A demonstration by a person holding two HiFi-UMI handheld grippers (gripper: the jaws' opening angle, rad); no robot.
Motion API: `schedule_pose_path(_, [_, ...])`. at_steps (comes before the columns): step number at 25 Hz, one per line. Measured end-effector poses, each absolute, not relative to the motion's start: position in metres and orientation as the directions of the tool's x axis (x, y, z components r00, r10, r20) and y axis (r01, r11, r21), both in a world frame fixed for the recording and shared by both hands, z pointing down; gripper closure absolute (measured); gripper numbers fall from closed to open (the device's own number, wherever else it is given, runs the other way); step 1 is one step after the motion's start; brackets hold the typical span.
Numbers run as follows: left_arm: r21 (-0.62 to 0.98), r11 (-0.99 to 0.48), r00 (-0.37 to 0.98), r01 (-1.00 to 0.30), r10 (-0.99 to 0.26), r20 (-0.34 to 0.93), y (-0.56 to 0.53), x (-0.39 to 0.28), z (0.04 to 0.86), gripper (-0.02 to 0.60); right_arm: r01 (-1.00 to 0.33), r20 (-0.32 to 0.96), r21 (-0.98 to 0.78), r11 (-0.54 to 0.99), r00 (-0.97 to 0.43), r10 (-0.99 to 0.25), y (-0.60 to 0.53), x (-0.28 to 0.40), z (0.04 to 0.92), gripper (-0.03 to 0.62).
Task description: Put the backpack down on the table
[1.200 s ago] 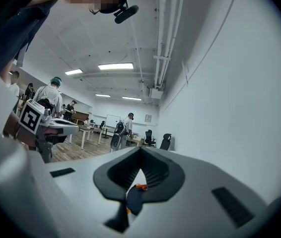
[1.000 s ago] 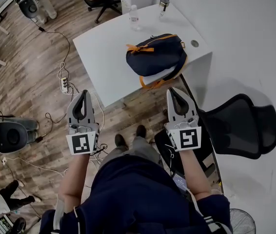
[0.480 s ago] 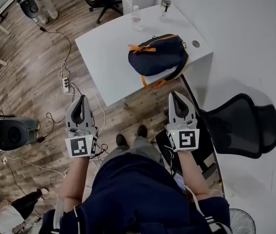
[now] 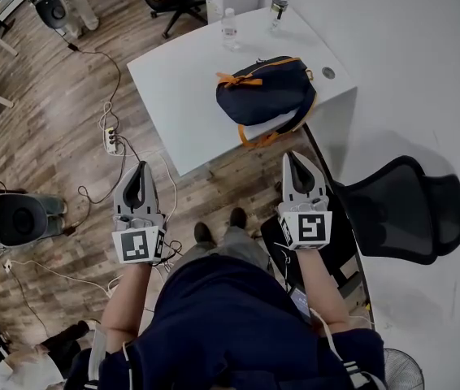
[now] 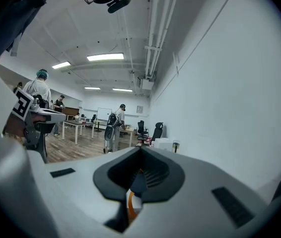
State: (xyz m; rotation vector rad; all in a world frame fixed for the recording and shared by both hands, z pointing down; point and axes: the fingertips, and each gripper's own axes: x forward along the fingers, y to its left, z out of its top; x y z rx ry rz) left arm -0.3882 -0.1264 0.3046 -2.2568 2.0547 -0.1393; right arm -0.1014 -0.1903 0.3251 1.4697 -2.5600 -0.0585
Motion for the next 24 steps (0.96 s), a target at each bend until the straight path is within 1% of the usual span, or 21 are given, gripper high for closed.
schedule_pose_path(3, [-0.127, -0.097, 0.097, -0.987, -0.995, 0.011, -0.1252, -0.3874, 0.3070, 0.578, -0.848, 0.154, 0.136, 0.512, -0.492, -0.857, -0.1906, -0.1025, 0.3266, 0.600])
schedule_pose_path(24, [-0.132, -0.089, 0.088, -0.987, -0.996, 0.017, -0.1225, -0.3882, 0.3137, 0.578, -0.838, 0.124, 0.169, 0.519, -0.505, -0.854, -0.1921, -0.1094, 0.3183, 0.600])
